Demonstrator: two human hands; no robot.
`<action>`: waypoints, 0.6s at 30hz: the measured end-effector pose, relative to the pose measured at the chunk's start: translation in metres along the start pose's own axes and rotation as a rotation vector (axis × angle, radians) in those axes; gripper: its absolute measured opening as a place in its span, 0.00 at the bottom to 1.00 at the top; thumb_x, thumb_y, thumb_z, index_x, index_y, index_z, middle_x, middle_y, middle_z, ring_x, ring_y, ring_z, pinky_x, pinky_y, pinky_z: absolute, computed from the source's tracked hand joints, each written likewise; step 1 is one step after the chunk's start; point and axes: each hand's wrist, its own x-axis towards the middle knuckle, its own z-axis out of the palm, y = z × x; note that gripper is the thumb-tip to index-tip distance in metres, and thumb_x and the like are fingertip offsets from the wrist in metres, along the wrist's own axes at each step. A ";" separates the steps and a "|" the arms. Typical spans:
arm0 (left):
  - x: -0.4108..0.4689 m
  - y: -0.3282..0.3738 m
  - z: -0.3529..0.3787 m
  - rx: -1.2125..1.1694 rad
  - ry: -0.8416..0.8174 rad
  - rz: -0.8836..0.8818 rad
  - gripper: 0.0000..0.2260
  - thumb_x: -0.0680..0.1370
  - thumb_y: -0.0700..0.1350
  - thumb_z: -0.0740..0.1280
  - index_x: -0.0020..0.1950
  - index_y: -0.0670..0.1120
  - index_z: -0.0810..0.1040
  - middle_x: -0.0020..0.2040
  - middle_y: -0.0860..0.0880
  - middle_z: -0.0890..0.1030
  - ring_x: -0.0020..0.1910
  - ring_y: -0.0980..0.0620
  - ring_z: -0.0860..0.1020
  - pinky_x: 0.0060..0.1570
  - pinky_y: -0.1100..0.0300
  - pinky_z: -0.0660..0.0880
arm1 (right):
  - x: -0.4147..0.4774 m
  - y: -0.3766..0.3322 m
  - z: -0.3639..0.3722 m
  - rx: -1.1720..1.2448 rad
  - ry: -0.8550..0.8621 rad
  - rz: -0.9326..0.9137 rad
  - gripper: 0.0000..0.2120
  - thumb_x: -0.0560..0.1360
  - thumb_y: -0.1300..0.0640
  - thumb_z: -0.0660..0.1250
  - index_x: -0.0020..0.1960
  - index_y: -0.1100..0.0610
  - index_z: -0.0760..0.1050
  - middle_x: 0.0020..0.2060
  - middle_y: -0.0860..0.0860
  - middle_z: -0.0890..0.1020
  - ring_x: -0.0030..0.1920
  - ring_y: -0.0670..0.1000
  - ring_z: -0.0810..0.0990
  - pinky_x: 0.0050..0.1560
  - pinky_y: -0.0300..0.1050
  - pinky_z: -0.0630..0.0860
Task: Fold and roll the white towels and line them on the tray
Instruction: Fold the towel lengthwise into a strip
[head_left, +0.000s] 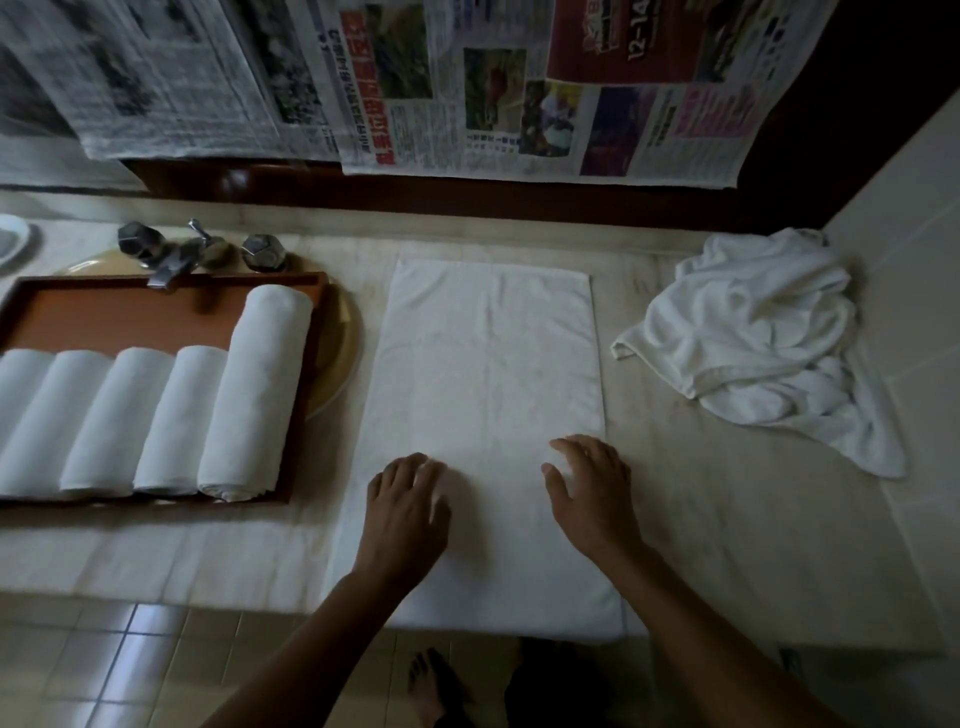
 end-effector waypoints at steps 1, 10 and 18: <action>0.004 0.010 0.001 -0.013 -0.001 0.001 0.19 0.80 0.51 0.64 0.70 0.48 0.75 0.69 0.46 0.75 0.69 0.44 0.72 0.69 0.47 0.68 | 0.010 0.002 -0.003 0.031 0.025 0.011 0.16 0.78 0.46 0.63 0.61 0.51 0.80 0.59 0.49 0.80 0.62 0.54 0.76 0.61 0.53 0.72; 0.062 0.127 0.038 -0.169 -0.004 -0.052 0.20 0.82 0.51 0.65 0.73 0.50 0.73 0.68 0.51 0.74 0.66 0.51 0.71 0.65 0.58 0.69 | 0.166 0.055 -0.023 0.110 -0.105 0.019 0.15 0.81 0.57 0.64 0.67 0.58 0.76 0.64 0.56 0.77 0.65 0.57 0.74 0.67 0.52 0.72; 0.096 0.176 0.072 -0.165 -0.014 -0.045 0.22 0.81 0.53 0.63 0.74 0.49 0.70 0.72 0.51 0.71 0.69 0.49 0.69 0.68 0.54 0.71 | 0.297 0.062 -0.017 0.036 -0.204 0.111 0.20 0.84 0.54 0.61 0.74 0.60 0.68 0.69 0.60 0.72 0.67 0.60 0.73 0.67 0.52 0.70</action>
